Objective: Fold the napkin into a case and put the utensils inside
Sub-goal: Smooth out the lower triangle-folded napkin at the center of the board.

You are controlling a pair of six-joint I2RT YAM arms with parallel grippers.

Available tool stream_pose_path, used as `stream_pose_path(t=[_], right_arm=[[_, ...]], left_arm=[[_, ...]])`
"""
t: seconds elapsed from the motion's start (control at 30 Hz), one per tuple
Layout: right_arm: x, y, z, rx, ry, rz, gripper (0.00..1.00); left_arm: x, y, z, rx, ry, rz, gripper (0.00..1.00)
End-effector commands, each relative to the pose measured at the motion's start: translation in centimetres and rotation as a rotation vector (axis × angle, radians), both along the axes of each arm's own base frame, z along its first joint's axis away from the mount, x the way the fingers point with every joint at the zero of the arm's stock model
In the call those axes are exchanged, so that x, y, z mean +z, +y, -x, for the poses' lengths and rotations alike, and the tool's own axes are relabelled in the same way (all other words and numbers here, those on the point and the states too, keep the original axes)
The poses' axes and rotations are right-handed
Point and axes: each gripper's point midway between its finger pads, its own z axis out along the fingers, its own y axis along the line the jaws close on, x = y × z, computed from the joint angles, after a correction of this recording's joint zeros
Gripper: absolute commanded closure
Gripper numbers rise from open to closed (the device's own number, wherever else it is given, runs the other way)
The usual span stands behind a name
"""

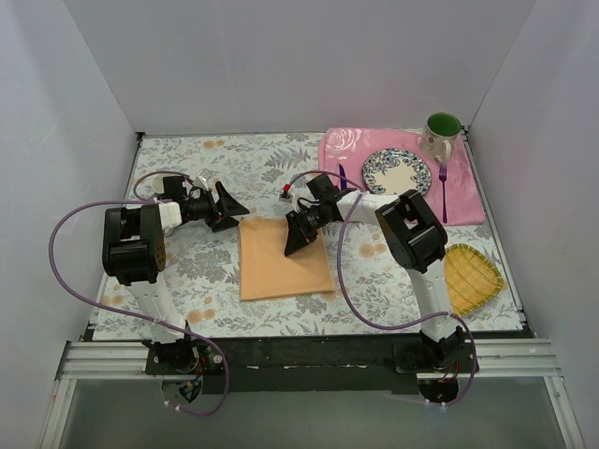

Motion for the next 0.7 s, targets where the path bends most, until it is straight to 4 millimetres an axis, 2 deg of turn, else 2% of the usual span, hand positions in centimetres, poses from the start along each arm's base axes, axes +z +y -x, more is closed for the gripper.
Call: stream_pose_path(t=[0.0,0.07,0.17,0.33,0.43,0.5,0.53,0.57,0.63,0.67], right_arm=[[0.7,0.3,-0.8,0.004,-0.029,-0.014,0.75],[0.7,0.3,-0.7,0.004,-0.028,-0.013,0.75],[0.6,0.3,-0.6,0.006,-0.028,-0.015,0.75],[0.4,0.2,-0.6,0.003,-0.026,-0.01,0.75],[0.3,0.2,-0.7,0.017,-0.044,-0.016,0.75],[0.6,0.3,-0.6,0.024,-0.048,-0.025,0.75],[0.7,0.3,-0.7,0.02,-0.047,-0.029,0.75],[1.6,0.5,-0.6,0.027,-0.044,-0.051,0.74],[3.3,1.0,-0.6,0.02,-0.023,-0.101,0.7],[5.7,1.2,-0.4,0.031,-0.03,-0.165,0.67]], left_arm=[[-0.2,1.5,-0.9,0.063,-0.016,-0.094,0.12],[-0.6,1.9,-0.8,0.083,-0.017,-0.127,0.12],[-1.7,1.8,-0.4,0.075,0.007,-0.149,0.23],[-2.9,0.2,0.6,0.006,0.038,-0.121,0.35],[-3.0,0.4,0.3,0.017,0.035,-0.138,0.35],[-1.4,1.6,-0.3,0.081,0.0,-0.121,0.31],[0.3,2.1,-1.6,0.114,-0.089,-0.104,0.28],[2.7,2.6,-2.0,0.14,-0.155,-0.088,0.24],[6.1,3.6,-2.7,0.174,-0.223,-0.042,0.2],[7.8,3.7,-2.7,0.17,-0.269,-0.035,0.12]])
